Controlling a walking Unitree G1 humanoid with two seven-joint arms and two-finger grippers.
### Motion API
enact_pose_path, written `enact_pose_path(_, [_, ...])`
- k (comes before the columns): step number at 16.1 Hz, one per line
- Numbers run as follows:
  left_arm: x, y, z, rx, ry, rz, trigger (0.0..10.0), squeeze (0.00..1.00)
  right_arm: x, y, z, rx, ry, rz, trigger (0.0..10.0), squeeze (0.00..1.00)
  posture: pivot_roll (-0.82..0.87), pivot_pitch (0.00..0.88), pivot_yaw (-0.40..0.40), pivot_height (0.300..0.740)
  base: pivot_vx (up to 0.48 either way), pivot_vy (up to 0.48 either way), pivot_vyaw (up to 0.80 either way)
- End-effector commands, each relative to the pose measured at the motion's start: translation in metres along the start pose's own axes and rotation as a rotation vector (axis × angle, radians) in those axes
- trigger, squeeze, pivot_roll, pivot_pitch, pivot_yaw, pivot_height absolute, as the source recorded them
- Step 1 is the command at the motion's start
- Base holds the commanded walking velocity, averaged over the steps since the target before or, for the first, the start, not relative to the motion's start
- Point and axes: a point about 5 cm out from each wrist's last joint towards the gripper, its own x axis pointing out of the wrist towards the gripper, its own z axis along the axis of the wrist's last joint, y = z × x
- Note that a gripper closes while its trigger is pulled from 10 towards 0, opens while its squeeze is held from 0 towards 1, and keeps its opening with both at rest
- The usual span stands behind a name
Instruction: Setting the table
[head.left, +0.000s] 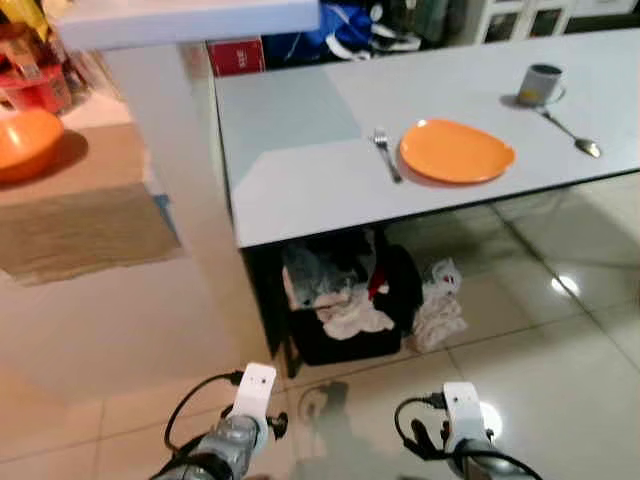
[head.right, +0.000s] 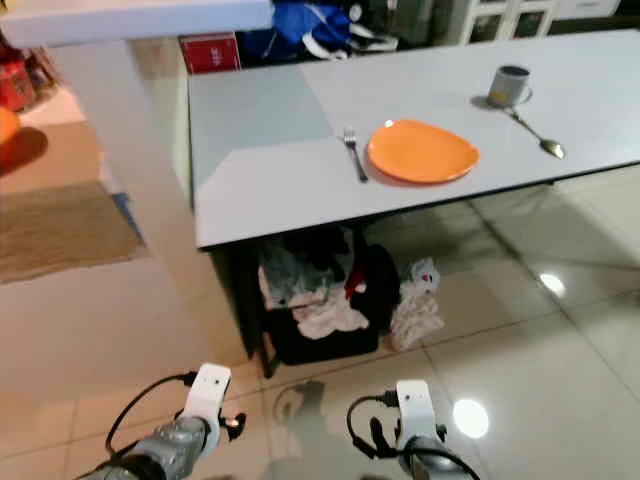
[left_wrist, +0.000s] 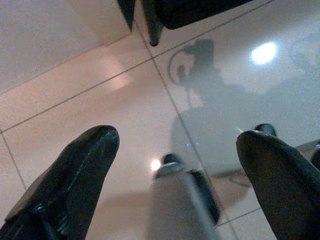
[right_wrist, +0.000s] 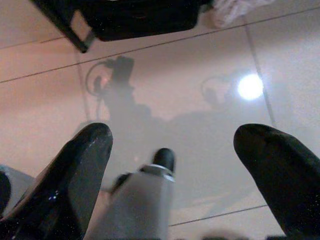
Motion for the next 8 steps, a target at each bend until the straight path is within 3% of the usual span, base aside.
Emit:
enact_pose_path(1, [-0.0005, 0.01, 0.0011, 0.011, -0.001, 0.027, 10.0, 0.0, 0.0018, 0.009, 0.0071, -0.016, -0.032, 0.04, 10.0, 0.0, -0.14, 0.0, 0.028, 0.727, 0.0, 0.48, 0.71])
enact_pose_path(8, [-0.0002, 0.0056, 0.001, 0.016, 0.001, 0.007, 10.0, 0.0, 0.0017, 0.0101, 0.0068, -0.003, -0.039, 0.043, 10.0, 0.0, -0.14, 0.0, 0.028, 0.727, 0.0, 0.48, 0.59])
